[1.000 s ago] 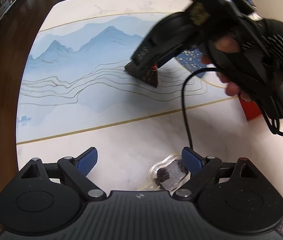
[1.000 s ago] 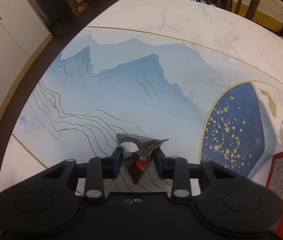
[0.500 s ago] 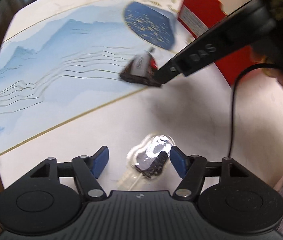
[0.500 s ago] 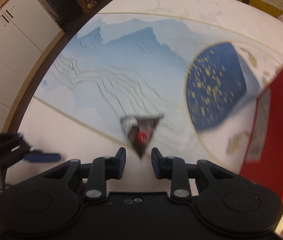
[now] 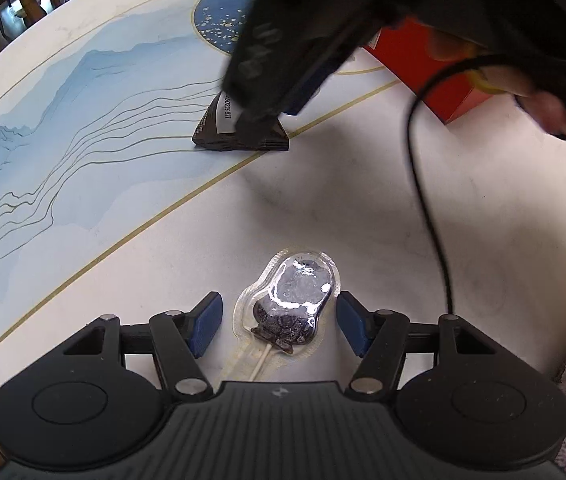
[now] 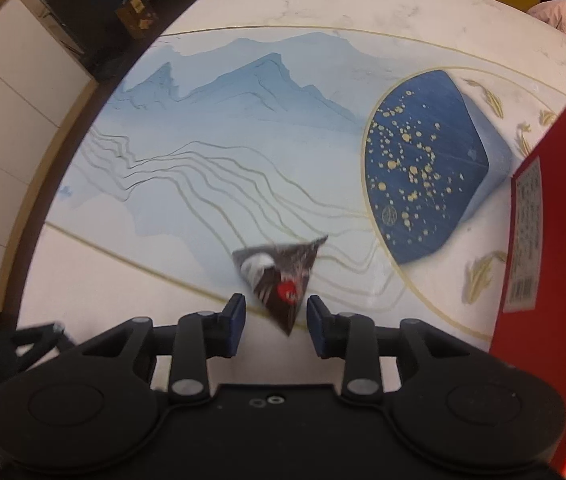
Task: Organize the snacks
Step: 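Grasp the dark triangular chocolate with the right gripper while the left grasps the lollipop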
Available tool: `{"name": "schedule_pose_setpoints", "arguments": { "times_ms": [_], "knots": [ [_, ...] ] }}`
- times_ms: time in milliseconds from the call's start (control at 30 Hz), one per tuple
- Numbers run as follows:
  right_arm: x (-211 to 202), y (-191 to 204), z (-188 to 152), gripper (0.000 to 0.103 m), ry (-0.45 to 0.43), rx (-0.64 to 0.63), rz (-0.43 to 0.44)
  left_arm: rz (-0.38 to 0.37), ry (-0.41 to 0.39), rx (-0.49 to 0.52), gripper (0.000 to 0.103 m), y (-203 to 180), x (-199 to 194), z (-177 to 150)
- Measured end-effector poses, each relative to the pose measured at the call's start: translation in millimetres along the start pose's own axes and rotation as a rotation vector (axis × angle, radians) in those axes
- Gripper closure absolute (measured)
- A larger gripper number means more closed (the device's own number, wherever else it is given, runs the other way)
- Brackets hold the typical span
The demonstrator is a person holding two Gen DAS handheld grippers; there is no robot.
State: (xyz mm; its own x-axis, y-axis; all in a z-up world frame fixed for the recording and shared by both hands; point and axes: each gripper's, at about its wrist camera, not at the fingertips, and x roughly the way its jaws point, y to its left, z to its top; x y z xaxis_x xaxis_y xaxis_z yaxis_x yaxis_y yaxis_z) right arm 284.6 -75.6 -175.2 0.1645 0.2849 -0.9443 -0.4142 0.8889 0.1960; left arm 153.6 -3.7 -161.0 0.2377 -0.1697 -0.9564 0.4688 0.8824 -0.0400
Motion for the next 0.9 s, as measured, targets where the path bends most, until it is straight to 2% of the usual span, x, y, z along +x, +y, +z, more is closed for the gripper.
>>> {"name": "schedule_pose_setpoints", "arguments": {
  "times_ms": [267, 467, 633, 900],
  "knots": [
    [18.2, 6.7, 12.2, 0.068, -0.014, -0.017, -0.032, 0.004, -0.003, -0.006, 0.040, -4.9, -0.9, 2.0],
    [20.3, 15.9, 13.4, 0.070, -0.033, -0.084, -0.059, 0.022, -0.021, -0.014, 0.054, -3.9, -3.7, -0.1],
    [18.9, 13.3, 12.3, 0.078, -0.049, -0.097, -0.059, 0.023, -0.035, -0.031, 0.058, -3.7, -7.0, -1.6],
    [-0.2, 1.3, 4.1, 0.080, -0.087, -0.059, -0.042, -0.011, -0.058, -0.194, 0.063, 27.0, -19.6, -9.7]
  ]
}}
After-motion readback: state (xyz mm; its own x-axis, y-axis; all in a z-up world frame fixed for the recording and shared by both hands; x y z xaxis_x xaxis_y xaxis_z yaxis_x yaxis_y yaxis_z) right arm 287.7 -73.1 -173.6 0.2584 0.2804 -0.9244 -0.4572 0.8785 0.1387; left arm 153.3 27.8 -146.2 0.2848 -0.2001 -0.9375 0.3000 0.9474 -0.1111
